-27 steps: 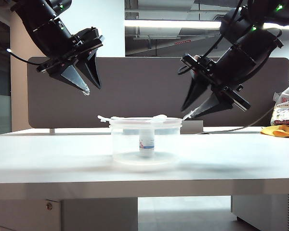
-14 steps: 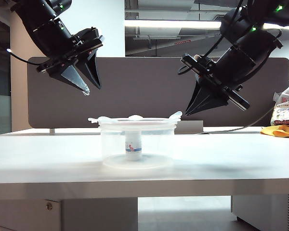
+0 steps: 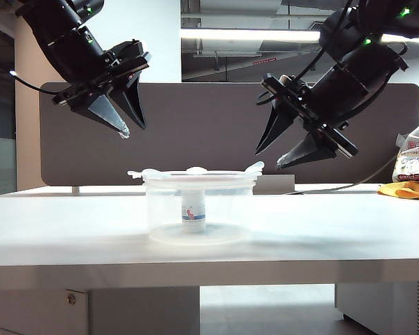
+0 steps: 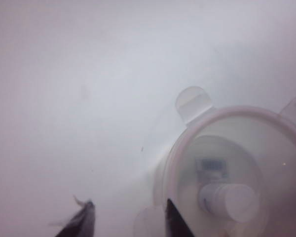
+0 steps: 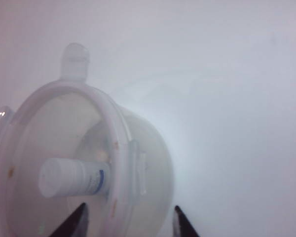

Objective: Remove the lid of the round box, pick up the small white medicine bottle inside, and place it on the table.

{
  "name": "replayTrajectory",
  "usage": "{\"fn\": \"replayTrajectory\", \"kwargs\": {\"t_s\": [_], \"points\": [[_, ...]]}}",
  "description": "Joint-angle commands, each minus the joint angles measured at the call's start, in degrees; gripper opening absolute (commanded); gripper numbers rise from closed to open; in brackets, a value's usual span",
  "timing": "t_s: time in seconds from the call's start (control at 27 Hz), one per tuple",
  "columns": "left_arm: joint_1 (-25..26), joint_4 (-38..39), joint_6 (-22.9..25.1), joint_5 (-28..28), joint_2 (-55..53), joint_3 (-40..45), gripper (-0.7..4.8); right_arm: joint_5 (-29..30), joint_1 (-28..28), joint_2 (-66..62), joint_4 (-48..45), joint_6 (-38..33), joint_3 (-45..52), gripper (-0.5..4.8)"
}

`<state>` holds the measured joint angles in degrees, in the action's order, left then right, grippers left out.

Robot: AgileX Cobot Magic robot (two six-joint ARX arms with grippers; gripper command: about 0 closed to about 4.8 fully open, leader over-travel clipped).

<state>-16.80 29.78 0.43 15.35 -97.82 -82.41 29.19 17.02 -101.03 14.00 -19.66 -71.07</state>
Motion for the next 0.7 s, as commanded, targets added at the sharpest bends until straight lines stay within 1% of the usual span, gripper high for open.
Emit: {"fn": "replayTrajectory", "kwargs": {"t_s": [0.04, 0.19, 0.26, 0.52, 0.7], "points": [[-0.04, 0.17, 0.24, -0.15, 0.22, -0.33, 1.84, 0.5, 0.09, 0.17, -2.34, 0.15, -0.2, 2.21], [-0.04, 1.03, 0.26, -0.15, 0.22, -0.33, 1.84, 0.55, 0.09, -0.04, -4.57, -0.15, -0.2, 2.2], [-0.04, 1.07, 0.24, -0.15, 0.22, -0.33, 1.84, 0.55, 0.09, -0.37, -5.35, -1.64, -0.2, 2.2], [-0.04, 1.36, 0.26, -0.17, 0.22, -0.35, 1.84, 3.43, 0.09, -3.32, -6.75, -3.17, -0.2, 2.2], [-0.04, 1.38, 0.28, -0.2, 0.22, -0.35, 1.84, 4.09, 0.09, -4.85, -7.82, -4.42, -0.2, 2.09]]}}
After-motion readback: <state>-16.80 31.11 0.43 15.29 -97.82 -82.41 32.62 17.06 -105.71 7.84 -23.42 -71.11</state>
